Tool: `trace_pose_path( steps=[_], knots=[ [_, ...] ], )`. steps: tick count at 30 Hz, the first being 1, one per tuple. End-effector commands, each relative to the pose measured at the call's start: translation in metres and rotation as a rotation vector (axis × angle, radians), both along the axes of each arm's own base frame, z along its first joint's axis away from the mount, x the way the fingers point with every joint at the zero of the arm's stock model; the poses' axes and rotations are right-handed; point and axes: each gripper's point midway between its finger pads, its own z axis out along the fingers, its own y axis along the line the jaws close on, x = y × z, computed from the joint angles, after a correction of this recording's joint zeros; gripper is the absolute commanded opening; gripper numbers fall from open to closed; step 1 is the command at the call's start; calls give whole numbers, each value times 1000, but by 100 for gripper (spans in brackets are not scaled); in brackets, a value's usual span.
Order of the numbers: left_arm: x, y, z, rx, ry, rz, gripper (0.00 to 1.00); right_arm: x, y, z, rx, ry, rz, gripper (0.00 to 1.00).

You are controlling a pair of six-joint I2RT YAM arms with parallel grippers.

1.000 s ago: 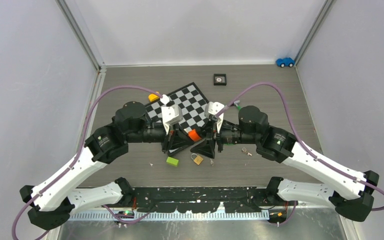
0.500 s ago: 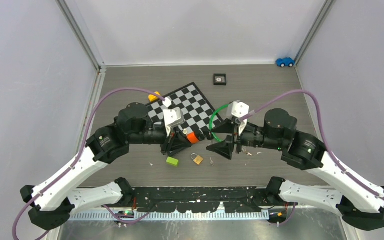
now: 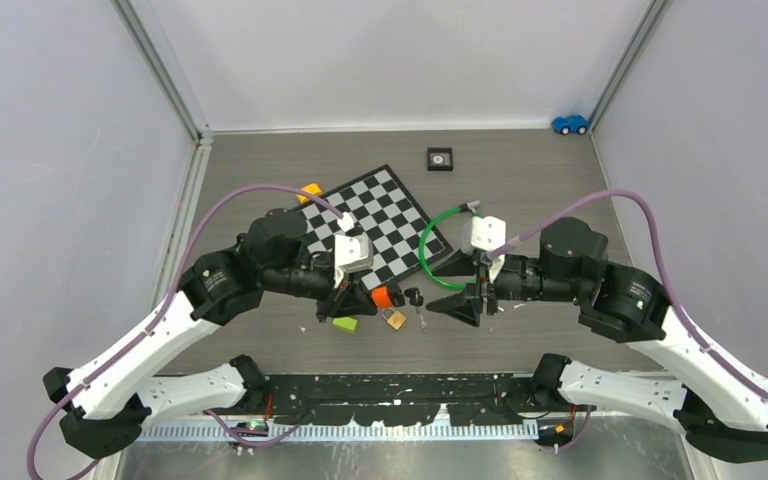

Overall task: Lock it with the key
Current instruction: Lock the lock.

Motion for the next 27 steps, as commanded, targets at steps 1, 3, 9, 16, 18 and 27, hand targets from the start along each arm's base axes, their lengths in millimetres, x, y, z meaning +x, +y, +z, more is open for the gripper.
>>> trace_pose_path(
  steps=[1,3,9,16,18,27],
  knots=[
    [-18,-2,35,-107,-53,-114,0,-4,12,10,9,-1,72,60],
    [-19,-2,36,-118,-59,-118,0,-8,18,11,10,15,109,59],
    [-17,-1,36,-116,-65,-109,0,-8,26,11,26,40,129,50],
    [-17,-2,33,-111,-64,-115,0,-9,28,12,52,51,130,32],
    [-17,-2,33,-112,-65,-116,0,-9,28,11,52,53,133,29],
    [-15,-3,35,-115,-75,-109,0,-7,29,2,33,69,122,24]
  ],
)
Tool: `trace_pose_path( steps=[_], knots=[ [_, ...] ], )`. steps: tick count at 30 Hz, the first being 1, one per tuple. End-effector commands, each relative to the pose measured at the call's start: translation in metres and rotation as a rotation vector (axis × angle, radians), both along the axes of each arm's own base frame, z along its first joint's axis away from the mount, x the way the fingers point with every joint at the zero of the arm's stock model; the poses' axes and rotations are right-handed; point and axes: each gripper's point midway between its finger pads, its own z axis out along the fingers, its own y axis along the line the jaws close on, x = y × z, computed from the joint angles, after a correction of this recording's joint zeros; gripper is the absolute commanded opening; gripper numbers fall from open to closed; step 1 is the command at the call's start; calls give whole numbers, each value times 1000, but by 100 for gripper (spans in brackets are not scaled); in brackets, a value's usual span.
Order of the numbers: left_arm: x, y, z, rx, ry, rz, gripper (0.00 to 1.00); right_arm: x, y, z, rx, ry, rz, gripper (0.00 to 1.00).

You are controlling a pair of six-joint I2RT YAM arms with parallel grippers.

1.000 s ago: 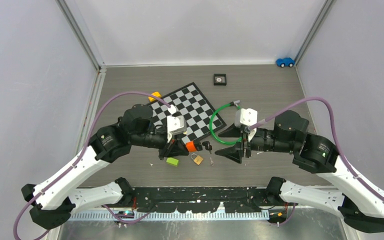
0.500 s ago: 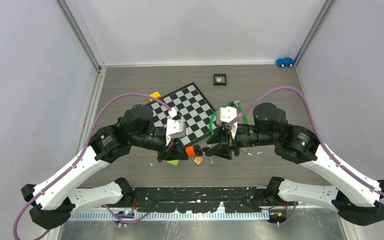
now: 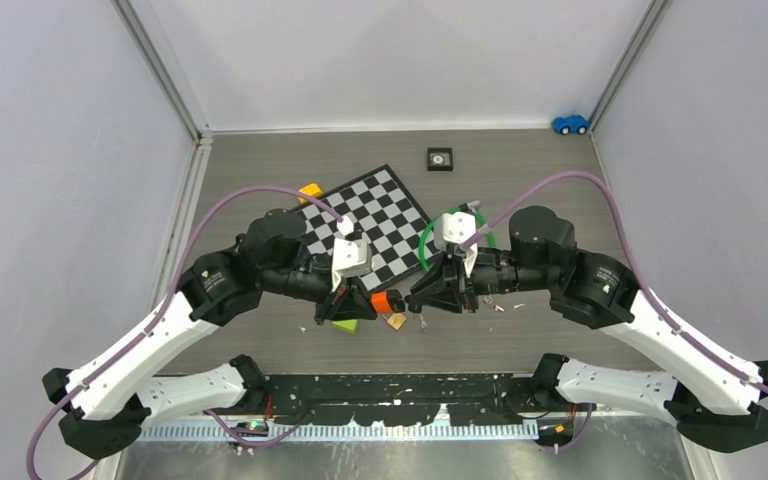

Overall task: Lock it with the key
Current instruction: Lock the lock, then place the key at the center of the board.

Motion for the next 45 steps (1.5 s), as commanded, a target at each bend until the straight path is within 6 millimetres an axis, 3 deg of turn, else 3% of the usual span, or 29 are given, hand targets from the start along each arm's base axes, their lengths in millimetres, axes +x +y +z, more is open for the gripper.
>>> trace_pose_path(
  steps=[1,5,9,11,35,38,45],
  knots=[
    [-3,-4,33,-103,-74,-36,0,1,1,7,34,-10,-3,25],
    [-3,-4,34,-106,-76,-35,0,0,2,3,27,-1,2,23],
    [-3,-4,33,-105,-75,-34,0,0,1,4,28,-3,1,5],
    [-2,-4,32,-103,-76,-30,0,1,0,4,30,-8,-4,0],
    [0,4,9,-20,-67,-7,0,3,-46,-5,-22,-26,-158,0],
    [6,4,1,3,-59,25,0,15,-51,-14,-42,-13,-246,0],
    [48,-9,-38,56,58,299,0,69,-78,-58,-56,78,-670,0]
  ],
)
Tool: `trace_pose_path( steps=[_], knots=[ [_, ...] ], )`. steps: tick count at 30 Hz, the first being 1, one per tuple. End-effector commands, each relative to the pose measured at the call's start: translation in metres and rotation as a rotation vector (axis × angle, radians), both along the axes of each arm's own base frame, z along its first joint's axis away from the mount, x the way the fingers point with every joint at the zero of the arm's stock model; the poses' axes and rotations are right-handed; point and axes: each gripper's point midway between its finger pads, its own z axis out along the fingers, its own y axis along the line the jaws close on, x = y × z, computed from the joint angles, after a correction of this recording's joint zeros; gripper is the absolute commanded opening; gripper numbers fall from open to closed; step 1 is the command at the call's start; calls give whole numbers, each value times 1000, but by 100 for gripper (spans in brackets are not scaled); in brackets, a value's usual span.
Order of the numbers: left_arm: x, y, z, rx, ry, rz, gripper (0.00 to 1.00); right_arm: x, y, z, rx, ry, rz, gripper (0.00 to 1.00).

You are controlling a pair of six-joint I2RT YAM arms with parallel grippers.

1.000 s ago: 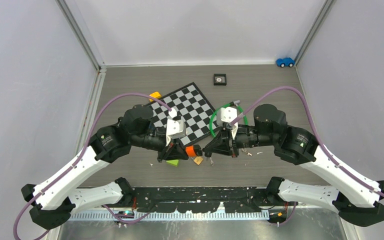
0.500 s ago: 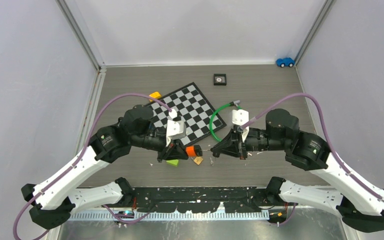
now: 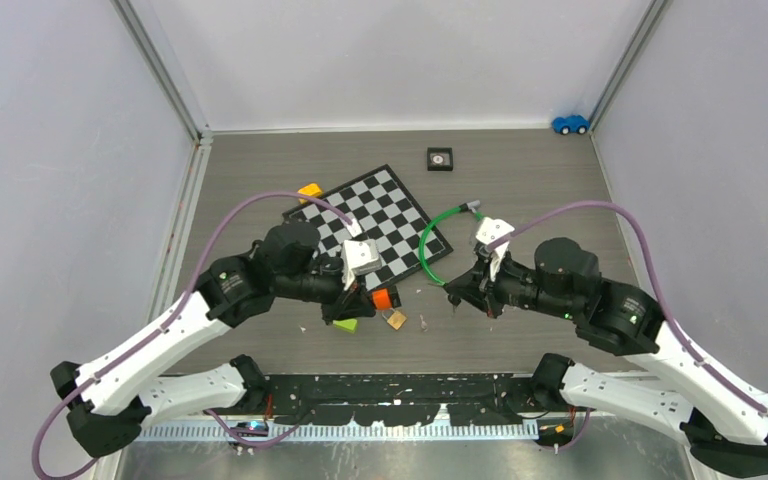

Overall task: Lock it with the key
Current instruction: Place the key at the center of the board, then place the lock at the center of the board.

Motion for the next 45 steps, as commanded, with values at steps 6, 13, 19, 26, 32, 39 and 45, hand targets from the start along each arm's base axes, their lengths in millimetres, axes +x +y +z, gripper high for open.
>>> trace_pose_path(
  steps=[6,13,19,26,32,39,45],
  knots=[
    [67,-25,-42,-31,102,407,0,52,-24,-54,136,134,-486,0],
    [84,-50,-84,-36,131,416,0,65,-27,-124,228,263,-667,0],
    [96,-73,-118,-9,162,392,0,67,-23,-162,276,301,-687,0],
    [99,-103,-166,43,264,328,0,77,-28,-183,273,300,-765,5],
    [94,-118,-211,105,362,278,0,79,-25,-205,261,348,-801,11],
    [105,-113,-225,162,343,347,29,78,-34,-217,168,354,-842,44],
    [117,-94,-200,212,234,397,61,85,-54,-182,180,247,-890,56]
  ],
)
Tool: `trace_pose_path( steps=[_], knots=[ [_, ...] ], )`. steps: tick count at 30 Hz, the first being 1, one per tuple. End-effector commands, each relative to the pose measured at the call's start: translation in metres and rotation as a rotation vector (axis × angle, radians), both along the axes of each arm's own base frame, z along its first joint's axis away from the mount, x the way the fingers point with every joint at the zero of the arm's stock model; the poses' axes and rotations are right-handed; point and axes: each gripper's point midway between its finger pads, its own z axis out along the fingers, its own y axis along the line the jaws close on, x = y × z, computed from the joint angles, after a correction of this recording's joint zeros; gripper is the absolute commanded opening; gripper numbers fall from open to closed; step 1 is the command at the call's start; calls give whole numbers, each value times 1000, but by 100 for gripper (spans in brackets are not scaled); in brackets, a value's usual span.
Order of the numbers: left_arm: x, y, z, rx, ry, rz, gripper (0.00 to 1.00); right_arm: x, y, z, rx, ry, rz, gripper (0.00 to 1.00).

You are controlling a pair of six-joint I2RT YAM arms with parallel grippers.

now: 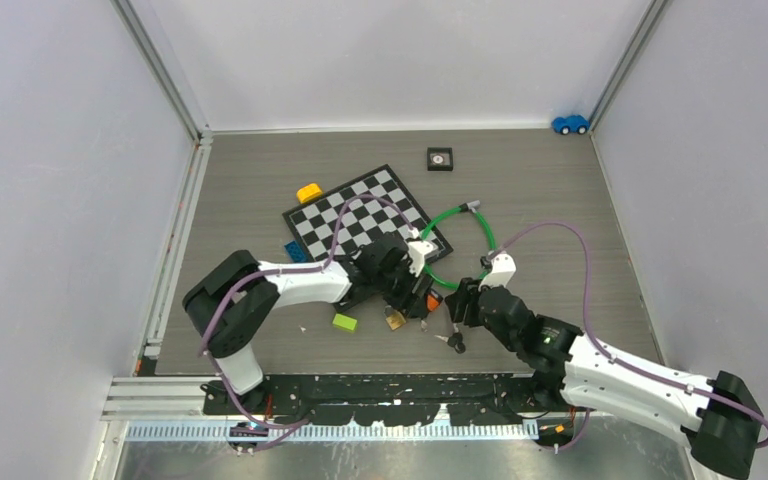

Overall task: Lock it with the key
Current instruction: Place the lock at the center of the board, then reset both arms

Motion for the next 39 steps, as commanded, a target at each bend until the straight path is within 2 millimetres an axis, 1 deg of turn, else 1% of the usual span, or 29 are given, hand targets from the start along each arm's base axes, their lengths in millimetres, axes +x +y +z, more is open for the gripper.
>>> trace_pose_path(
  steps=[1,3,6,7,8,9,10,12,13,14,15,17,18,20,21,22,24,26,27,29,30,33,36,39],
  knots=[
    [19,12,40,39,-137,38,63,18,-13,54,21,-137,-86,56],
    [25,20,54,61,-184,59,67,21,-21,66,23,-163,-129,56],
    [36,35,76,87,-240,113,70,26,-35,76,10,-172,-213,57],
    [40,41,82,100,-250,146,72,26,-35,77,-6,-171,-209,58],
    [44,47,90,114,-253,180,73,25,-31,76,-38,-163,-169,58],
    [48,53,96,128,-248,207,74,24,-26,70,-63,-132,-148,59],
    [47,63,98,159,-225,231,76,26,-24,71,-77,-104,-164,61],
    [51,78,106,185,-212,265,78,32,-26,62,-149,-29,-211,74],
    [51,84,108,193,-211,271,78,35,-28,58,-197,19,-227,76],
    [52,90,113,195,-220,286,81,39,-29,57,-237,64,-238,79],
    [57,101,115,219,-235,331,87,44,-29,60,-272,107,-243,82],
    [67,128,118,275,-244,441,94,54,-29,61,-314,184,-247,86],
    [68,141,118,290,-219,489,95,58,-25,63,-293,204,-234,86],
    [70,164,120,283,-157,576,95,66,-12,69,-159,237,-191,86],
    [70,174,125,261,-137,620,96,70,-10,75,-80,250,-182,86],
    [71,186,128,242,-127,665,96,75,-12,82,-11,257,-189,86],
    [69,209,138,216,-137,742,98,86,-31,97,96,260,-253,86],
    [66,233,147,223,-180,809,100,89,-46,113,195,243,-302,86],
    [64,243,151,237,-207,833,100,87,-47,121,264,242,-301,86],
    [57,259,157,269,-253,855,100,84,-60,135,335,207,-344,86],
    [53,265,162,271,-280,868,100,82,-70,140,341,177,-381,86],
    [42,278,166,279,-319,883,100,71,-103,148,311,78,-525,86],
    [29,287,170,256,-352,891,100,55,-130,154,305,-35,-621,86],
    [18,291,171,196,-398,888,100,42,-144,158,316,-118,-662,87]
  ],
)
